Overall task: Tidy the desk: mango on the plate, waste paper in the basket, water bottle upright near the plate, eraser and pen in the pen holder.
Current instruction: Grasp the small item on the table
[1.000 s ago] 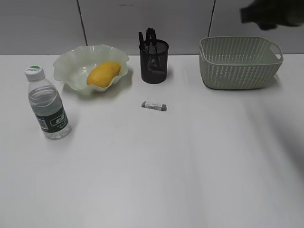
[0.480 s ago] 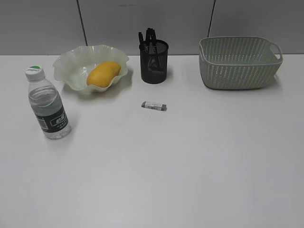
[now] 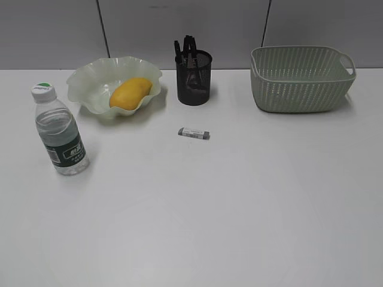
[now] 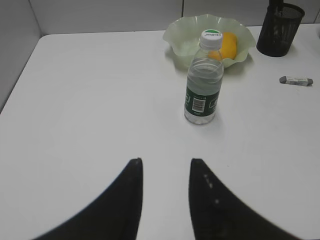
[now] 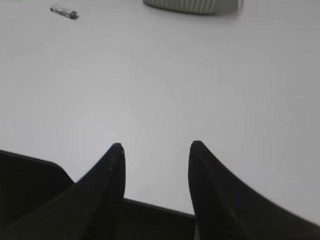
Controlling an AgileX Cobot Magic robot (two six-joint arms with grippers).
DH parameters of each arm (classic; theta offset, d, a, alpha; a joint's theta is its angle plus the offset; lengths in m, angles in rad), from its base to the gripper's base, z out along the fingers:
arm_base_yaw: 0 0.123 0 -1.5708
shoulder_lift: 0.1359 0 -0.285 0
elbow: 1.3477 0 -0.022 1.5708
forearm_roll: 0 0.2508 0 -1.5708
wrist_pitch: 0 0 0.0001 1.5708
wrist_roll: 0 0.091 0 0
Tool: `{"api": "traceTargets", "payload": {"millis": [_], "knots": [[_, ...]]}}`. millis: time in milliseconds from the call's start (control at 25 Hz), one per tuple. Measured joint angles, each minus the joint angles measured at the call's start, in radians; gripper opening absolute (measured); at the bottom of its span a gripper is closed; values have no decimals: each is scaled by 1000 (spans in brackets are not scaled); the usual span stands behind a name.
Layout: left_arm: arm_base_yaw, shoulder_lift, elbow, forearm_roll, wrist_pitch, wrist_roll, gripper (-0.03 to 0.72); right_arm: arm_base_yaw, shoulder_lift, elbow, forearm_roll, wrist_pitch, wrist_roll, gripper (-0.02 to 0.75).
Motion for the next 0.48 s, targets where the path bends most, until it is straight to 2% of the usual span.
{"api": "traceTargets", "payload": {"millis": [280, 480], "knots": [[0, 45, 0, 0, -1, 3, 237, 2, -46, 39, 35, -124, -15, 346], [0, 257, -15, -29, -55, 90, 240, 3, -46, 45, 47, -144, -26, 346]]}}
